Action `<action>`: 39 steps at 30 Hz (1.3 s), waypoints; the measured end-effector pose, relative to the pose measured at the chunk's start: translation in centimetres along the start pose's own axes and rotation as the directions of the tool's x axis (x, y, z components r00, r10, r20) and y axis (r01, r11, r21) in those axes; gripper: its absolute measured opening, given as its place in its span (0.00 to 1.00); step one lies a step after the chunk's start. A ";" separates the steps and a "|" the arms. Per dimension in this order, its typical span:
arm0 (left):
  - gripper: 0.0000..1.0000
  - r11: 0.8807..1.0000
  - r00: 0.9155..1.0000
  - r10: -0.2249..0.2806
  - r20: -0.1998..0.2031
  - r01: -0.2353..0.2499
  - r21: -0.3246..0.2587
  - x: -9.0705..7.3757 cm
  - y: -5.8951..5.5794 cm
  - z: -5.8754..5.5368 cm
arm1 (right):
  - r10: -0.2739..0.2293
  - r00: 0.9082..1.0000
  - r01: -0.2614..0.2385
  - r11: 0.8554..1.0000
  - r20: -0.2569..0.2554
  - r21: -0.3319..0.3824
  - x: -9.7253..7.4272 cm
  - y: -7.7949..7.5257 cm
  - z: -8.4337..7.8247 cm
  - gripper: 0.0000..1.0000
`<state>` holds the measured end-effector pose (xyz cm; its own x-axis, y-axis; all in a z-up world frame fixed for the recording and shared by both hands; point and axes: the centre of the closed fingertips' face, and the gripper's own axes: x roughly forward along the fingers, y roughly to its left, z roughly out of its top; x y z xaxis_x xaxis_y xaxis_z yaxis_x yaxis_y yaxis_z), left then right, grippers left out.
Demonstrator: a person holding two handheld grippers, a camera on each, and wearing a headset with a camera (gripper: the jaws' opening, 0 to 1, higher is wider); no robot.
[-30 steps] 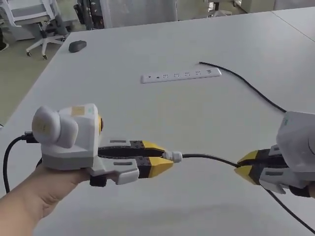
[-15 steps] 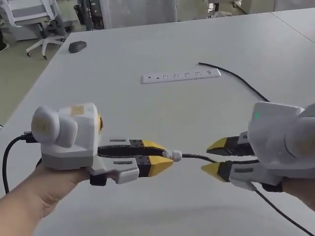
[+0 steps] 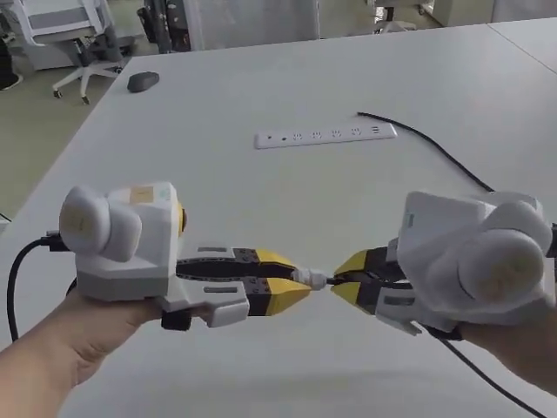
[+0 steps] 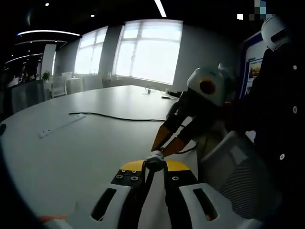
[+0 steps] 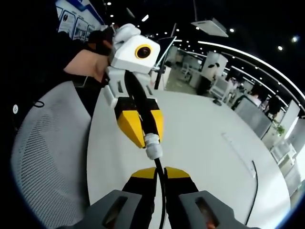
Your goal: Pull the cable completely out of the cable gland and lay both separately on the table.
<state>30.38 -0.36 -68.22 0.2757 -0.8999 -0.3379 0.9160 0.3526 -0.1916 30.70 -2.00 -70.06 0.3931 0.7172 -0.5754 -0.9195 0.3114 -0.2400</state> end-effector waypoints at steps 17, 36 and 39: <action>0.15 1.000 0.999 0.023 0.026 -0.023 0.000 -0.6 0.7 0.6 | -0.064 0.997 0.069 0.990 -0.048 0.123 -1.8 -2.1 -3.2 0.00; 0.15 0.999 0.999 0.045 0.026 -0.045 0.001 -1.2 1.0 0.6 | -0.095 0.989 0.115 0.976 -0.114 0.186 -3.1 -3.3 -6.5 0.00; 0.15 0.999 0.999 0.045 0.024 -0.045 0.003 -1.2 0.9 0.5 | -0.097 0.987 0.123 0.971 -0.132 0.205 -3.1 -3.3 -7.0 0.00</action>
<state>31.06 0.89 -67.49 0.3236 -0.8889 -0.3243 0.9033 0.3923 -0.1736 32.47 -9.65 -72.95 0.4759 0.5951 -0.6475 -0.8431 0.5183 -0.1433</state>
